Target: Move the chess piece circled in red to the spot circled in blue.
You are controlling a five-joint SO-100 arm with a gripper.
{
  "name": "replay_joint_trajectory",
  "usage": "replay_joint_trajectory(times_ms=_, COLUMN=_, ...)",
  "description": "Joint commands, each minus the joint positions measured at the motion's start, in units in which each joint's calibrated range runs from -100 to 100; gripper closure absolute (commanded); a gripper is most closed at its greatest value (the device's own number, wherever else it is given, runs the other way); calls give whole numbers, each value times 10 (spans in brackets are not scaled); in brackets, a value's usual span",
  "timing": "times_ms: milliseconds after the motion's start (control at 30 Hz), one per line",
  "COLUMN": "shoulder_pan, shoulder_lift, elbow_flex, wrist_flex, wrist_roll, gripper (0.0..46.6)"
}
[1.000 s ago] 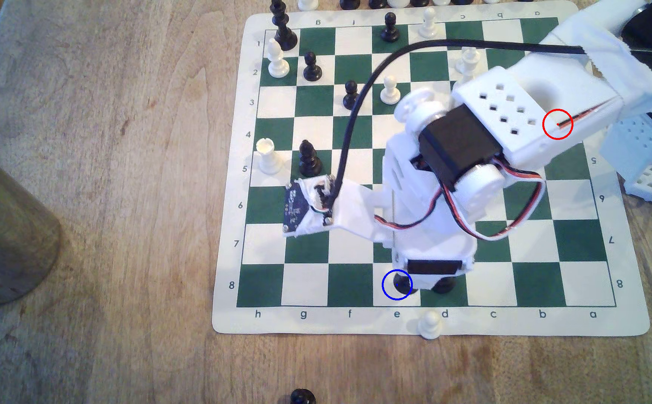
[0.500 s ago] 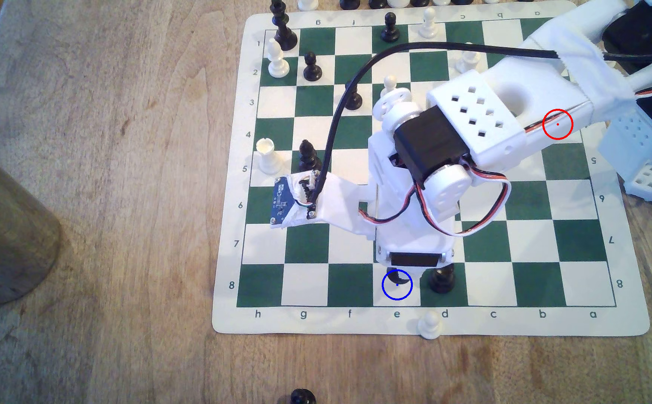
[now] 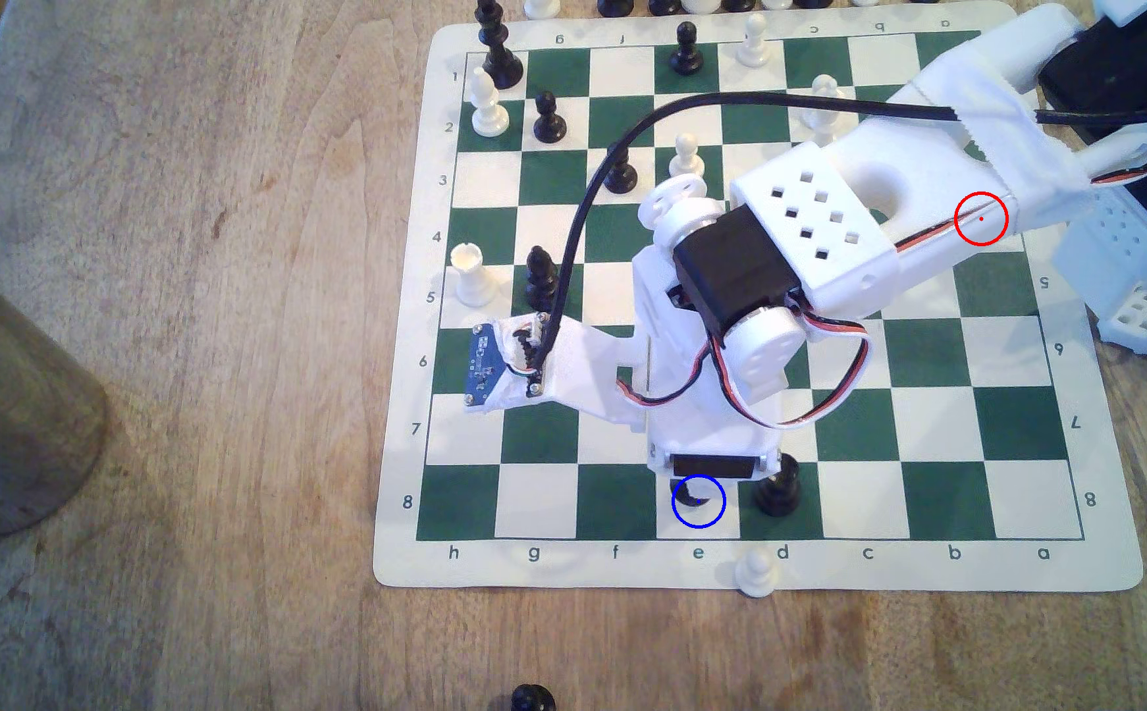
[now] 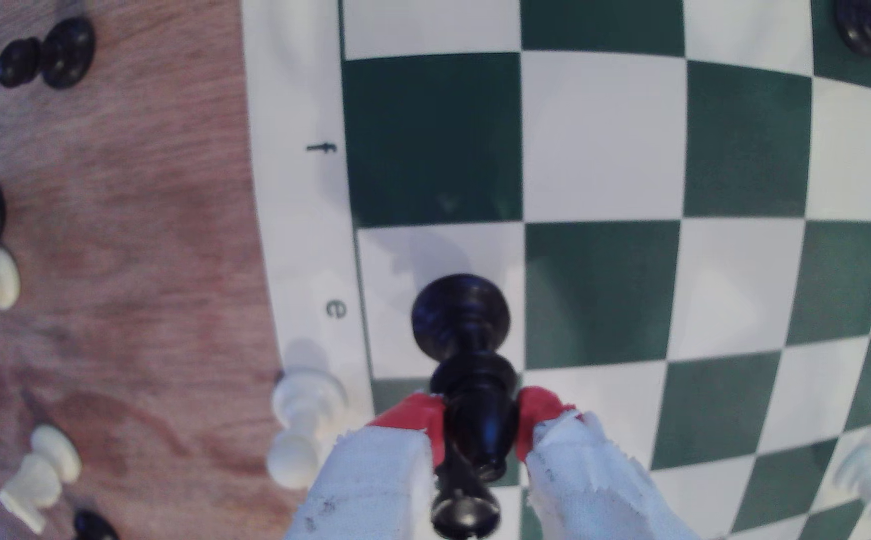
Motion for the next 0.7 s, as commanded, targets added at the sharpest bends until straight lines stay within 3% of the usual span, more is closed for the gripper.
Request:
replay_joint_trajectory(times_ms=0, shoulder_pan=-10, shoulder_lift=-12, elbow_flex=-45, wrist_flex=-1, wrist_roll=-4, gripper=464)
replay_joint_trajectory(times_ms=433, shoulder_pan=-10, shoulder_lift=13, elbow_flex=-45, wrist_flex=-5, wrist_roll=-4, gripper=450)
replay_joint_trajectory(times_ms=667, shoulder_pan=-8, shoulder_lift=16, elbow_flex=-45, wrist_flex=-7, wrist_roll=-4, gripper=352)
